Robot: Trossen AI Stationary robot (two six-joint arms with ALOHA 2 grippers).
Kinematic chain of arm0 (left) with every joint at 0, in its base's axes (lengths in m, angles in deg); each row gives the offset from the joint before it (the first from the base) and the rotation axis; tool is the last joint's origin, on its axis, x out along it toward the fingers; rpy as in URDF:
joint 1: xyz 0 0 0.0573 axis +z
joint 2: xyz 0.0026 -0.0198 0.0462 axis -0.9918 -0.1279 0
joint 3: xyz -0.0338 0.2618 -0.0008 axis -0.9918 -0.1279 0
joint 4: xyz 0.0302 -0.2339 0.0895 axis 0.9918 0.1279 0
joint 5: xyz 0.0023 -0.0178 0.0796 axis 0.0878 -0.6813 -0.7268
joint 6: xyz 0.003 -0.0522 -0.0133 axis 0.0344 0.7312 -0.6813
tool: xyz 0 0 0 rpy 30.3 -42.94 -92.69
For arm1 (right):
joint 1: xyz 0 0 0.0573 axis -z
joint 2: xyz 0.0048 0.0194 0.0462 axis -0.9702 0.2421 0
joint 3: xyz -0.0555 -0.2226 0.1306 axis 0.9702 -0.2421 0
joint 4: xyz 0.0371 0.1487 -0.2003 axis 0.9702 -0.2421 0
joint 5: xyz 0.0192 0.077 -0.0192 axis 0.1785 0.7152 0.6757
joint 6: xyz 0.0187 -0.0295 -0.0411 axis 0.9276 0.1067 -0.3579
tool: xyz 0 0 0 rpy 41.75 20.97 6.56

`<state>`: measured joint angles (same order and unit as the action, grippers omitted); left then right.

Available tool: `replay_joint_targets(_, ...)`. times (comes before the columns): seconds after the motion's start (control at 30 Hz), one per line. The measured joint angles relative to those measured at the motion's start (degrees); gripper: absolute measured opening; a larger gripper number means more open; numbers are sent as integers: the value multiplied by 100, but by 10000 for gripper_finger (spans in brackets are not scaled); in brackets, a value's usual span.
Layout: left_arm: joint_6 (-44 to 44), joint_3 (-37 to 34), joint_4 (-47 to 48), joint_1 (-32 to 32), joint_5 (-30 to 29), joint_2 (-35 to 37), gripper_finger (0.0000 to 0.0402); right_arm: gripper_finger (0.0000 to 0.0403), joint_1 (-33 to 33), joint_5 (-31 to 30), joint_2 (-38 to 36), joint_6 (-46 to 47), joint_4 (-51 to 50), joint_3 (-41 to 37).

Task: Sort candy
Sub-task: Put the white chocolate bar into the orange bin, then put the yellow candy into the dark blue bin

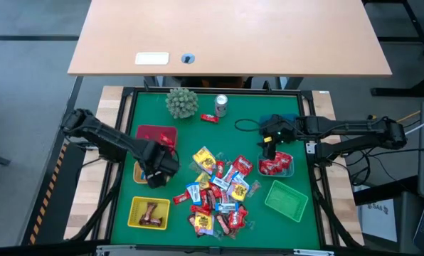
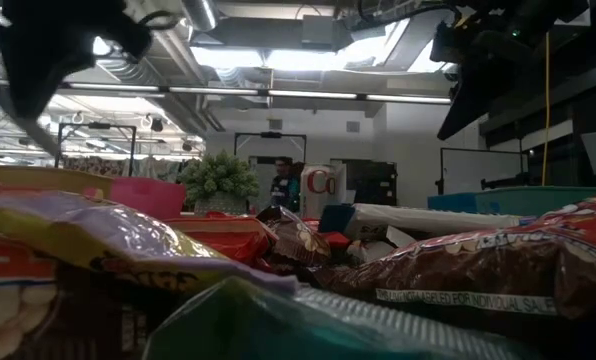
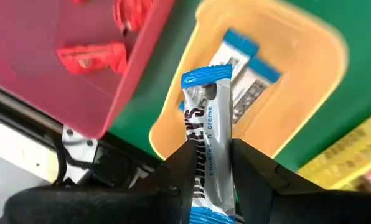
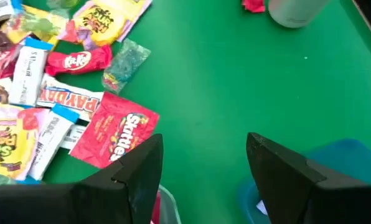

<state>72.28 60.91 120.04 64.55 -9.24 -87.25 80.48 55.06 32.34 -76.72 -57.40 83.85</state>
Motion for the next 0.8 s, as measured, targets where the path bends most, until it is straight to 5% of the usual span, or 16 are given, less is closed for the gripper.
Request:
replay_joint_targets(0.4,541,-432,-306,17,94,-101,135,231,0,103,0,-1,733,-2)
replay_joint_targets(0.8,803,-430,-2202,15,-3,-101,149,231,0,163,613,-21,2853,-2)
